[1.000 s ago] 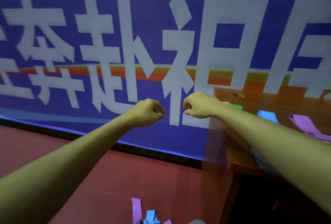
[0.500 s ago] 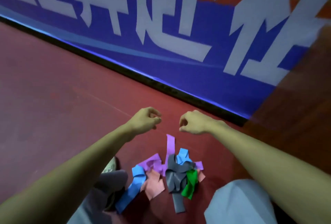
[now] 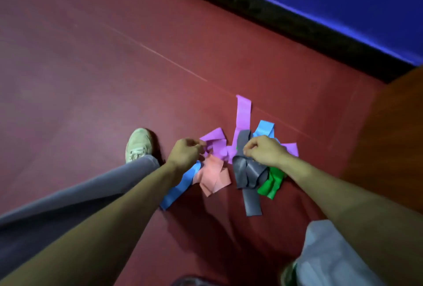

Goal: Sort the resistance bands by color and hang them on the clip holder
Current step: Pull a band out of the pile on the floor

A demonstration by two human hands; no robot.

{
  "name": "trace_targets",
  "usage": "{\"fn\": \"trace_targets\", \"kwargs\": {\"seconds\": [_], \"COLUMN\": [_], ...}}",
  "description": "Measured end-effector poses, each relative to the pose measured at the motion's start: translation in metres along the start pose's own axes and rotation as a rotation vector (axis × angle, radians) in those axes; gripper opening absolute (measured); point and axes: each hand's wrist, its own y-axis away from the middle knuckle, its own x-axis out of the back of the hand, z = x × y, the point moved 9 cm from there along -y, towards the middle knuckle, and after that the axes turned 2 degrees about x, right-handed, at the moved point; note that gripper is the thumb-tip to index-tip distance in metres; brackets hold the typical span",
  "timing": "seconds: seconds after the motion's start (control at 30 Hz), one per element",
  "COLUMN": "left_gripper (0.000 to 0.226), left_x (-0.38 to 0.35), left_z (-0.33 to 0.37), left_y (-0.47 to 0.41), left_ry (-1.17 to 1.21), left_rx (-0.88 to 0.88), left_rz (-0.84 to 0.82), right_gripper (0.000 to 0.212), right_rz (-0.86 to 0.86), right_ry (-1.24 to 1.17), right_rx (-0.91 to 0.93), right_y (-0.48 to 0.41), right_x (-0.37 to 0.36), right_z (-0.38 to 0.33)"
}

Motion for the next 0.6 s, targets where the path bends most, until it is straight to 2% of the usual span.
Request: {"fn": "trace_targets", "kwargs": {"seconds": [0.17, 0.3, 0.43, 0.57, 0.6], "left_gripper": [0.025, 0.026, 0.026, 0.025, 0.025], "left_x": [-0.012, -0.026, -0.032, -0.031, -0.030], "left_z": [-0.052, -0.083, -0.103, -0.115, -0.116], "left_y": [-0.045, -0.068, -0.078, -0.079, -0.078], "left_ry": [-0.097, -0.172, -0.151, -0.162, -0.166], "left_rx": [0.088, 0.134, 0.175, 0.210, 0.209], "left_rz": [0.009, -0.046, -0.055, -0.072, -0.074], "right_gripper": [0.024, 0.017, 0.020, 0.010, 0.013], "right_rz": [-0.039, -0.030, -0.015, 0.078, 0.076], "right_ry": [-0.162, -0.233, -0.330, -0.355, -0.359], "right_rx": [-0.071, -0.150, -0.243, -0.310, -0.314], "right_y": [-0.049, -0.075, -0.094, -0.089, -0.087], "right_x": [-0.074, -0.116, -0.158, -0.155, -0.152], "right_z": [0.024, 0.040, 0.052, 0.044, 0.040]}}
